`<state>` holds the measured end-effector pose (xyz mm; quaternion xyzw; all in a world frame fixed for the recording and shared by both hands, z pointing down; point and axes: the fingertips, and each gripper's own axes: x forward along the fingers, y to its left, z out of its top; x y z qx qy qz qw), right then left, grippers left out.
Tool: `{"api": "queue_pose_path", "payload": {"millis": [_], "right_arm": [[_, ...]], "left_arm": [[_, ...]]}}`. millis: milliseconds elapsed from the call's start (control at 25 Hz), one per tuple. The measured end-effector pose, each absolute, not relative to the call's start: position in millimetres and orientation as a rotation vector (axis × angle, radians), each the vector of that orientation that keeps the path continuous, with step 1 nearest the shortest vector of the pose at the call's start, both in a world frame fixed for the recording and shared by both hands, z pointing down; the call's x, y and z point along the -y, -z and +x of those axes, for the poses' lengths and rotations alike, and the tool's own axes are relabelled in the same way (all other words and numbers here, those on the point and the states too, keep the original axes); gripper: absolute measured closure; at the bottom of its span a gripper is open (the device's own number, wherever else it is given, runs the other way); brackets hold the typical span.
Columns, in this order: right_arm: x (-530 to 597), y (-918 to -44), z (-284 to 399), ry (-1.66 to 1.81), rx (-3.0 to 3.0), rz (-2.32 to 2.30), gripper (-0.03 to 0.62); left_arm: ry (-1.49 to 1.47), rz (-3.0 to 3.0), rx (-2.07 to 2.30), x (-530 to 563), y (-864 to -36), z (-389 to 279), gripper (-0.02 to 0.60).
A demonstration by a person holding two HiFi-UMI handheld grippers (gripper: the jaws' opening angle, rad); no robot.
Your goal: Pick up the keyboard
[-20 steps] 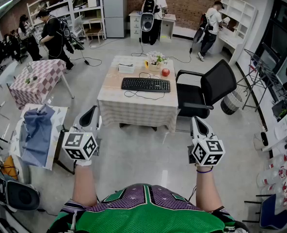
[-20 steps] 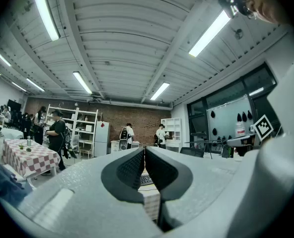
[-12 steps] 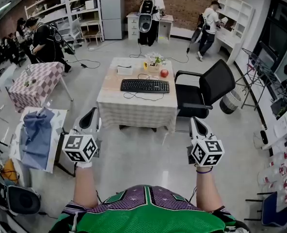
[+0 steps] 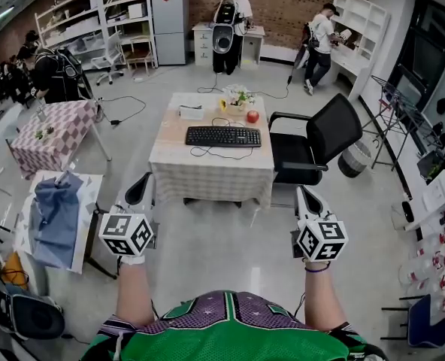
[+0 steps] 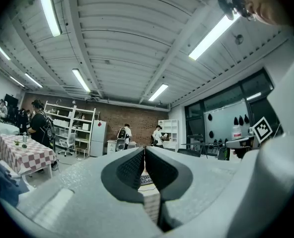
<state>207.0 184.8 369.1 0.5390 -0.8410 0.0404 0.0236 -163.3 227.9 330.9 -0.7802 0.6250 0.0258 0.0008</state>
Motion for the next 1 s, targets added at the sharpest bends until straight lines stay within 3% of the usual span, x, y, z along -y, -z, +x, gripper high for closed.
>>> {"api": "queue_pose_path", "payload": {"millis": [1000], "right_arm": [[-211.0,-382.9,145.7,-0.138,2.583,1.6,0.594]], "left_arm": [[-0.098,-2.534,-1.987,-247.4,-373.1,-215.8,0.563]]}}
